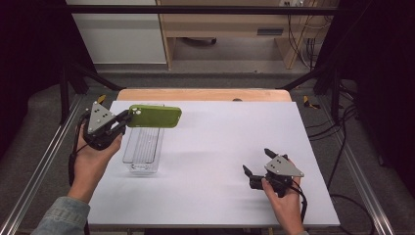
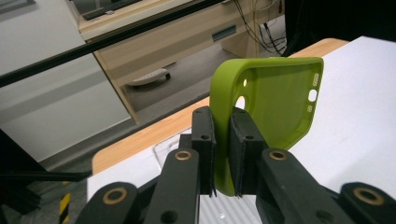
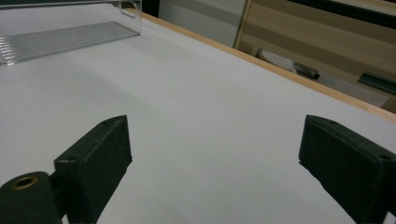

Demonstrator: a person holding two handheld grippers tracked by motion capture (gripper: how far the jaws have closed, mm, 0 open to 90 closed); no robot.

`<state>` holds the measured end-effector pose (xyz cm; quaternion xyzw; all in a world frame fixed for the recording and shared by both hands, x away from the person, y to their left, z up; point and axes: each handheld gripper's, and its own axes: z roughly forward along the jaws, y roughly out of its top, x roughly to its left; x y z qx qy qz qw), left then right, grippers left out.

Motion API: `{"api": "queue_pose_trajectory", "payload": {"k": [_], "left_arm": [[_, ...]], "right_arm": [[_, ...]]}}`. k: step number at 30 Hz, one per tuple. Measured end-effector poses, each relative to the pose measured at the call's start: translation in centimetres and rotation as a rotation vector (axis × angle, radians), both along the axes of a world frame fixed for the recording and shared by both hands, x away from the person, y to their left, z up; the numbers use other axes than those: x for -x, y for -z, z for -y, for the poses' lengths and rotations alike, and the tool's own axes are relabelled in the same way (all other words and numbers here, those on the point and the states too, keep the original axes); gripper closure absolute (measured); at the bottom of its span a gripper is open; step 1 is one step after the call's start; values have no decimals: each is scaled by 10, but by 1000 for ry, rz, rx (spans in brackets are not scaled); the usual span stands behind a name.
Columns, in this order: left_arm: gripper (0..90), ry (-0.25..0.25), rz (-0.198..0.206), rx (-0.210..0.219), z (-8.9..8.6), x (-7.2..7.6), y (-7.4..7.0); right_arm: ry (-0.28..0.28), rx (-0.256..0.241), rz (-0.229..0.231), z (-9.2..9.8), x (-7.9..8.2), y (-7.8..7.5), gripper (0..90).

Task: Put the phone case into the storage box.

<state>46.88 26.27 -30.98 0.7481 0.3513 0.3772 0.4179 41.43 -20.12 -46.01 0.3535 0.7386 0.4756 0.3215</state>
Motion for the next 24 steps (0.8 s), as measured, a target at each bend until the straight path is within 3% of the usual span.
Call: {"api": "queue_pose_trajectory", "payload": {"k": [5, 8, 14, 18, 24], "left_arm": [[812, -12, 1, -47, -6, -3, -2], [812, -27, -1, -79, -11, -6, -2], [812, -40, 8, -98, -17, -5, -6], [812, -38, -3, -128, -22, -8, -8], [812, -42, -9, -158, -24, -10, -9]], "right_arm": [[24, 8, 16, 2, 0, 2, 91], [46, -29, 36, 3, 0, 4, 68], [42, -4, 54, 2, 4, 4, 77], [66, -23, 99, 7, 12, 3, 68], [66, -40, 99, 18, 18, 3, 66]]}}
